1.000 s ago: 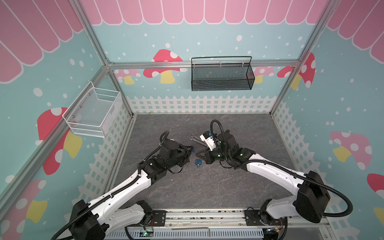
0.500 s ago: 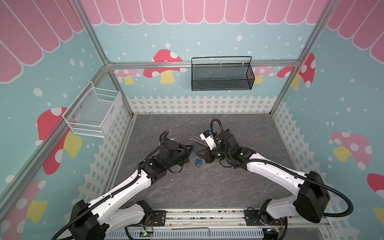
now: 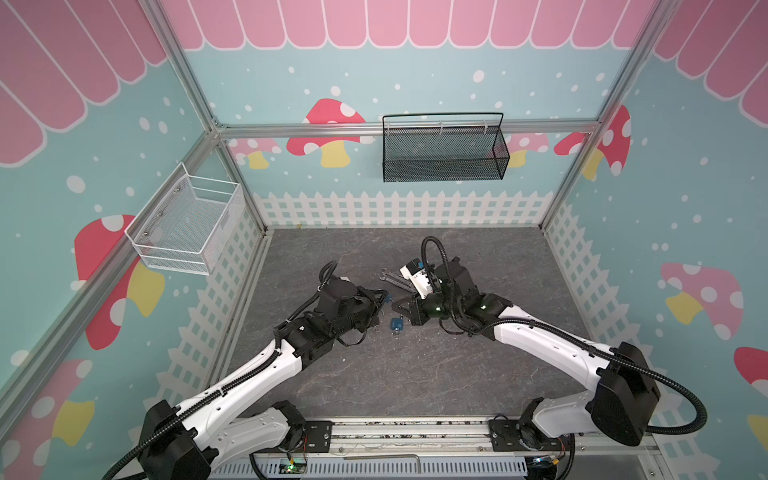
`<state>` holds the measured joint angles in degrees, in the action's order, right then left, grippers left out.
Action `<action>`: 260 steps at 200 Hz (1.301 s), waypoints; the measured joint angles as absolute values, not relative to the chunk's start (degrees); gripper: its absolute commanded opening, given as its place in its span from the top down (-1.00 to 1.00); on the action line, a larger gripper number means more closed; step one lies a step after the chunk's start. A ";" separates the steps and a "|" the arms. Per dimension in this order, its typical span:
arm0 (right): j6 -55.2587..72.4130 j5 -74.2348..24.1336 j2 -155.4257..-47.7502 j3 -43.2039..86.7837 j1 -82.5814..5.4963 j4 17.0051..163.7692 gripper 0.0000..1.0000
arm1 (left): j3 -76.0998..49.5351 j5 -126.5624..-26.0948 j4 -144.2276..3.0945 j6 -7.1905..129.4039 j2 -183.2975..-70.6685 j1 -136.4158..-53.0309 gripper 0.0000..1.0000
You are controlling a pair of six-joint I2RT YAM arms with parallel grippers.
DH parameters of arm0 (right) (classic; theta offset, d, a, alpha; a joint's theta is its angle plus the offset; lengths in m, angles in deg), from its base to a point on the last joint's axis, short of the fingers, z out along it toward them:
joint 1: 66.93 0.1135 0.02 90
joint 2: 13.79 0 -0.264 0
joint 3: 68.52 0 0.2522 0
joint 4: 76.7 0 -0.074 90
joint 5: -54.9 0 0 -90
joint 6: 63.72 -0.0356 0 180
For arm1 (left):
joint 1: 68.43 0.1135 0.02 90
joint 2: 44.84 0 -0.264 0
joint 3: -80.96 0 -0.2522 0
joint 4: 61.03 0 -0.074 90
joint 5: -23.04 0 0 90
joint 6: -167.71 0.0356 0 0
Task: Unlock with the key
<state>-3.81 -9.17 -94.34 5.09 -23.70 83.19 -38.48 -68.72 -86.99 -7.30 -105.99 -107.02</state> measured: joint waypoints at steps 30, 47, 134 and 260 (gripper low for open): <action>-3.79 -8.03 -94.73 5.20 -23.94 83.52 1.00 | -38.32 -68.67 -87.34 -6.67 -106.01 -106.96 1.00; -3.57 -8.01 -94.73 5.70 -23.97 83.08 1.00 | -38.13 -68.67 -87.34 -6.40 -106.03 -106.96 1.00; 1.76 -13.15 -94.71 8.96 -23.68 78.36 1.00 | -34.56 -65.98 -89.18 -3.56 -108.43 -108.33 1.00; -3.72 -5.96 -94.01 7.87 -26.06 82.90 1.00 | -34.69 -65.96 -85.20 -3.47 -108.06 -108.60 1.00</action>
<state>-3.72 -5.96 -94.01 7.87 -26.06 82.90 -34.69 -65.96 -85.20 -3.47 -108.06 -108.60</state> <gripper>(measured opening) 0.052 0.194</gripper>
